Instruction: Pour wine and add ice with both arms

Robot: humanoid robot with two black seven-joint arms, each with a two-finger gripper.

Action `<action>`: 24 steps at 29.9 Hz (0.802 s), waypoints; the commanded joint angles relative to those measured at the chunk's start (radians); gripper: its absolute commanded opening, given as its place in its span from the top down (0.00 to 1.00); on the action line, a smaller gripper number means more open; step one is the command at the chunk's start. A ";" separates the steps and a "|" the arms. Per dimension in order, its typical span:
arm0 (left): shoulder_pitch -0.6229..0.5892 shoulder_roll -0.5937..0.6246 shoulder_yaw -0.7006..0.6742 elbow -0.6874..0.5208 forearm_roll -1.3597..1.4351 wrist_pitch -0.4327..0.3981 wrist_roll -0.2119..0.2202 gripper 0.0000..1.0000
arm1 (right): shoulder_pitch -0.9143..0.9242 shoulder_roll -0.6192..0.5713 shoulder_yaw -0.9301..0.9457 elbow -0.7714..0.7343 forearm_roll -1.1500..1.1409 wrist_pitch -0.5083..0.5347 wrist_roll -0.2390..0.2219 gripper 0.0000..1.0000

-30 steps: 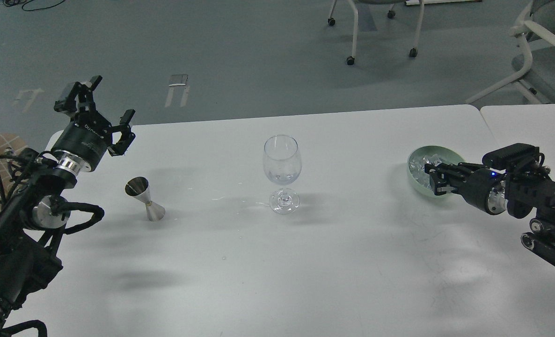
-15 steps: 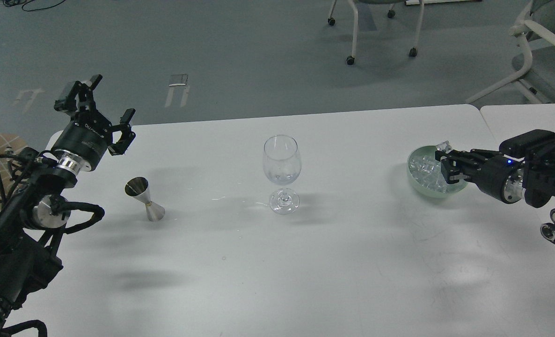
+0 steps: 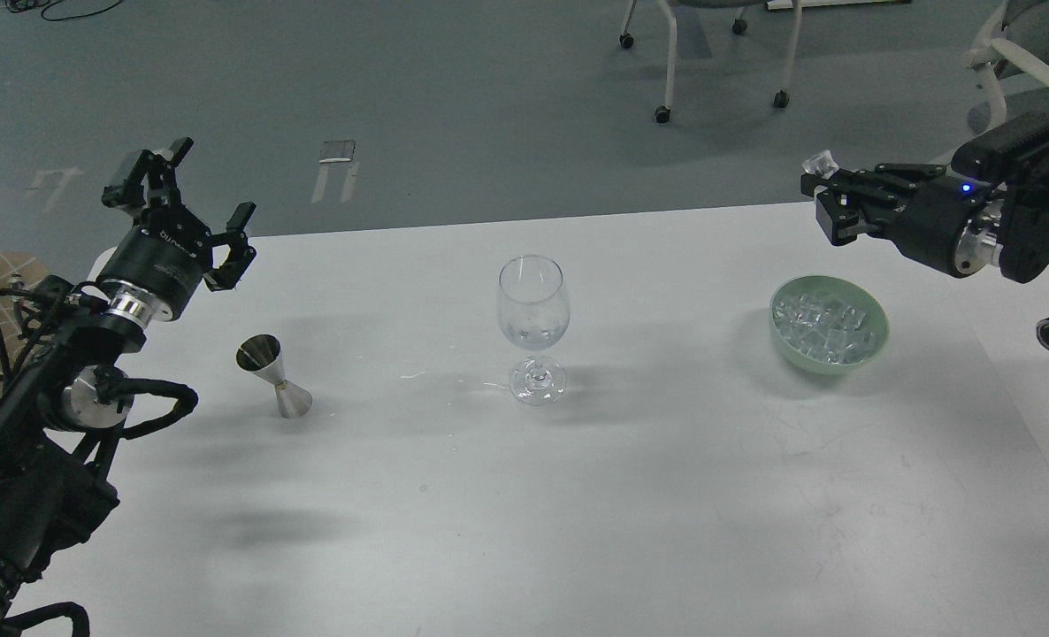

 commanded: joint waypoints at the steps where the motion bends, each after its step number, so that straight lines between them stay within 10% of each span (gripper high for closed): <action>1: 0.000 0.000 0.000 0.000 0.000 0.002 0.000 0.02 | 0.040 0.092 -0.005 0.005 -0.002 0.026 -0.002 0.83; 24: -0.002 -0.011 0.000 0.000 0.000 0.002 0.000 0.02 | 0.134 0.268 -0.009 0.198 -0.014 0.224 -0.034 0.83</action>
